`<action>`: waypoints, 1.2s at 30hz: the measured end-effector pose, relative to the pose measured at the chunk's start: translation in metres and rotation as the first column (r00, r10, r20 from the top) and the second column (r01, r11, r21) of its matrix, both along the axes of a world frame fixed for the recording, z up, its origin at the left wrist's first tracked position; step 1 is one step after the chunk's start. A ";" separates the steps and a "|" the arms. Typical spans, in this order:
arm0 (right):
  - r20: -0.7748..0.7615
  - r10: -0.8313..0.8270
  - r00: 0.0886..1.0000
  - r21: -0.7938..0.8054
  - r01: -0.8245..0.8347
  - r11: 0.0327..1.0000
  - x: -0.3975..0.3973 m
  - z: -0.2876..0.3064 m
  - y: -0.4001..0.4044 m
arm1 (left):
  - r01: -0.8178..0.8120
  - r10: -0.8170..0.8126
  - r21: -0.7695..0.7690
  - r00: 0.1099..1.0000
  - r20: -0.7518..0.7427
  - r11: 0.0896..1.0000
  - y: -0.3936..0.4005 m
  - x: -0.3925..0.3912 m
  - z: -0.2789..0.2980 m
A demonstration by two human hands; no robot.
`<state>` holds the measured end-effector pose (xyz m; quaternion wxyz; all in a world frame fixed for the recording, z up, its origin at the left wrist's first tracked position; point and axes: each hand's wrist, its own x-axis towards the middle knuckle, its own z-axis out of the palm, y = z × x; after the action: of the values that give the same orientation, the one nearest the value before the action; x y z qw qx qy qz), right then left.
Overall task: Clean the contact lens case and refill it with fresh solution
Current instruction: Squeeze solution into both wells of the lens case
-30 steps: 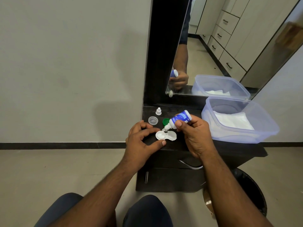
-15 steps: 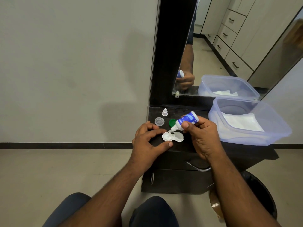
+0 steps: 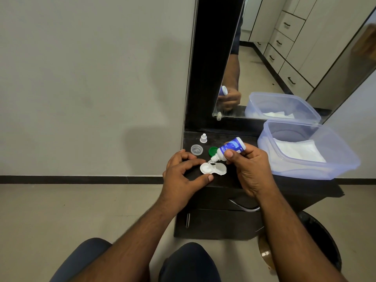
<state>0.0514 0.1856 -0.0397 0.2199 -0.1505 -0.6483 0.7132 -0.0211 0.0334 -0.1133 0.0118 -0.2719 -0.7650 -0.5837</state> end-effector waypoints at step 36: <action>-0.044 -0.180 0.983 -0.392 0.149 0.908 -0.003 0.002 0.007 | -0.019 0.016 0.029 0.997 0.073 0.999 -0.001 0.008 0.008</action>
<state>0.0487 0.1928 -0.0379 0.2706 -0.2167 -0.4704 0.8115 -0.0134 0.0328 -0.1058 -0.0068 -0.2436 -0.7585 -0.6043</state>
